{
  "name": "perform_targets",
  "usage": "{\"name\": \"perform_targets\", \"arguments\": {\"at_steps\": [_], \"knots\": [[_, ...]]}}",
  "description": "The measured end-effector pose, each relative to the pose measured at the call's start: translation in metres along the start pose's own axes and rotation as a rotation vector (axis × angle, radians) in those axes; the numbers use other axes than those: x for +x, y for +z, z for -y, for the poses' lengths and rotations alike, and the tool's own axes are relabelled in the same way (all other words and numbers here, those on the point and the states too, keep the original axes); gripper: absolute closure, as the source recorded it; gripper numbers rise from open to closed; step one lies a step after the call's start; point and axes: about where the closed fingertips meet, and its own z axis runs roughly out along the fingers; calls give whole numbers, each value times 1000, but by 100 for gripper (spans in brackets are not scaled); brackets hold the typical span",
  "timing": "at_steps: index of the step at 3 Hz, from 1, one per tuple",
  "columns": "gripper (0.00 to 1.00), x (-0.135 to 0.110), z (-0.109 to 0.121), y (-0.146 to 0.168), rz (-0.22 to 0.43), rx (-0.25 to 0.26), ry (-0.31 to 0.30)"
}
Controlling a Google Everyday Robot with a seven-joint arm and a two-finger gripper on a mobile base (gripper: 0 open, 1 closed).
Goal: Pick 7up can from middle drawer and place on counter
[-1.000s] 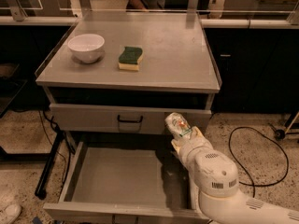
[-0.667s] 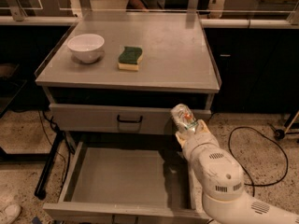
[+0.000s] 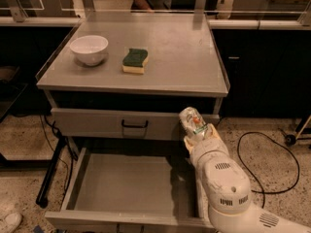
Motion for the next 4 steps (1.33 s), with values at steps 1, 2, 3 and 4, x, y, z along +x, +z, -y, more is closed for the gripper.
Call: {"name": "perform_targets", "arguments": {"at_steps": [1,2,3,4], "knots": [[100,-20,24,-9,57,103,-10],[100,-35,43,-20,91,173,-20],[100,-35,42,-20,88,172,-44],[100,-48,51,-12,104,219,-40]]}}
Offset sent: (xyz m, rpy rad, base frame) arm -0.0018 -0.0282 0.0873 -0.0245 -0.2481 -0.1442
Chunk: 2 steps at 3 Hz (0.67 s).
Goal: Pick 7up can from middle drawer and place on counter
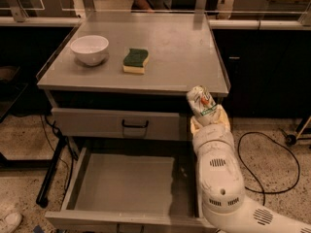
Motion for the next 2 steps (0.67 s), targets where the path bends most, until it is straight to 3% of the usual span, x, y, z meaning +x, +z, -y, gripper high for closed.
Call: {"name": "perform_targets", "arguments": {"at_steps": [2], "knots": [[100,-32,50,14,0,136,56]]}}
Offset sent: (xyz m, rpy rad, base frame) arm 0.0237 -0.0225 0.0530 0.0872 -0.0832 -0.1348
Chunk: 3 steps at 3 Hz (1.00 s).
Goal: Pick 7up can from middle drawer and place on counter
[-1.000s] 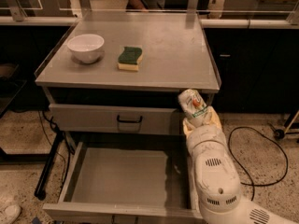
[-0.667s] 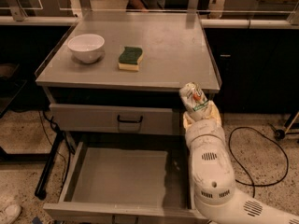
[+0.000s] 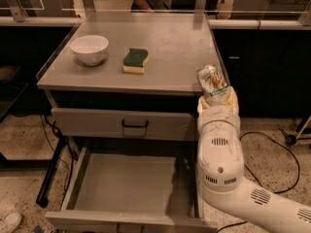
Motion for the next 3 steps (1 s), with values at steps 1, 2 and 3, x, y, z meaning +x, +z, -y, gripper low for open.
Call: {"name": "perform_targets", "arguments": {"at_steps": [1,2,3], "knots": [[100,0,0,0,0,0,0],[100,-8,15,13,-9,55,44],[100,-20,31,27,-10,116,96]]}}
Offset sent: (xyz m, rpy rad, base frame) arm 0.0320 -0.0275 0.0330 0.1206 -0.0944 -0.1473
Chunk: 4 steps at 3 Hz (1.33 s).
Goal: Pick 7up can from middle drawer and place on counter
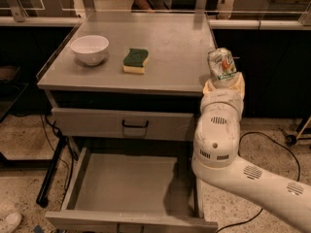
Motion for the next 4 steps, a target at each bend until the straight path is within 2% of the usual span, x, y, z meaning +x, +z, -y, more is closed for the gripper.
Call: {"name": "perform_targets", "arguments": {"at_steps": [1,2,4], "knots": [[100,-19,13,15,19,27,55],[100,-18,11,17,2,24,57],[100,-20,-14,36,-51,-61,183]]}}
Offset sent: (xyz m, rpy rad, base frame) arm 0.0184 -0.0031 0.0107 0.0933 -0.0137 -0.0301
